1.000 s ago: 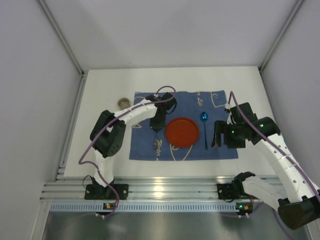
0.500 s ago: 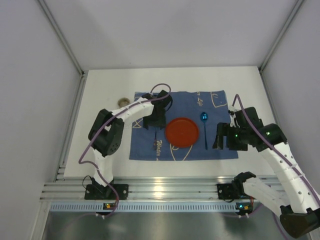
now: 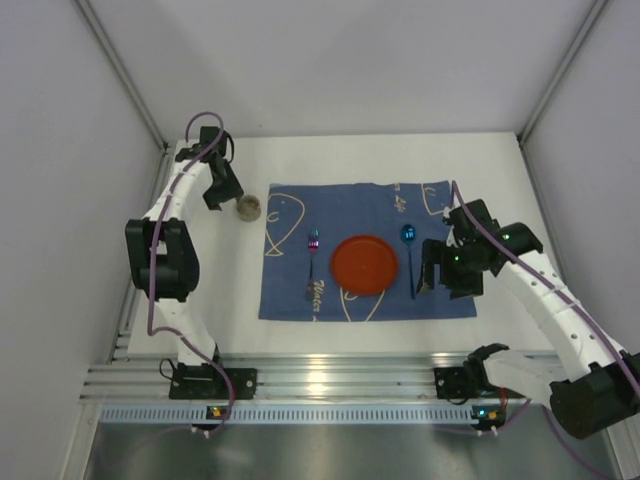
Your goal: Set the dinner table for one person
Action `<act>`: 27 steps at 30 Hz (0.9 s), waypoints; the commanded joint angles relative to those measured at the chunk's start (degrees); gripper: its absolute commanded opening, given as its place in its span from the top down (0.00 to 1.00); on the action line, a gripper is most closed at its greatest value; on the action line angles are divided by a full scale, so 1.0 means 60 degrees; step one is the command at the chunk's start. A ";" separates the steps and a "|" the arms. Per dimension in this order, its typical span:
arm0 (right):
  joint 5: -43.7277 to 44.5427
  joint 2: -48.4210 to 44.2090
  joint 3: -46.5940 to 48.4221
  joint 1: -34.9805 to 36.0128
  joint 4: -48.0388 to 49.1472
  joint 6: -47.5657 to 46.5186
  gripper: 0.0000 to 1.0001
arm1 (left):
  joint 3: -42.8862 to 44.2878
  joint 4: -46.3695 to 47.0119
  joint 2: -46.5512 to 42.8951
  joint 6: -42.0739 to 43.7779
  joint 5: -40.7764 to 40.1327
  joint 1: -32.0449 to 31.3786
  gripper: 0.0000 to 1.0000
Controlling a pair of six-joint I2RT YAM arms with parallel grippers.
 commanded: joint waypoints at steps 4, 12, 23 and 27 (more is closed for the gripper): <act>0.0247 0.1260 0.1286 -0.0108 0.0311 -0.0089 0.20 | 0.1420 0.0119 0.1746 0.0194 0.0979 0.0478 0.50; 0.0057 0.2844 0.2429 -0.0094 0.0502 0.0043 0.21 | 0.1554 0.0530 0.2920 0.0165 0.1623 0.0479 0.84; -0.2242 0.5013 0.5988 0.0067 0.2125 0.0523 0.20 | 0.3032 -0.0318 0.2204 0.0502 0.1099 -0.2166 1.00; -0.2361 0.6212 0.7378 0.0316 0.2830 0.1009 0.22 | 0.3165 -0.0305 0.1809 0.0268 0.1418 -0.3255 1.00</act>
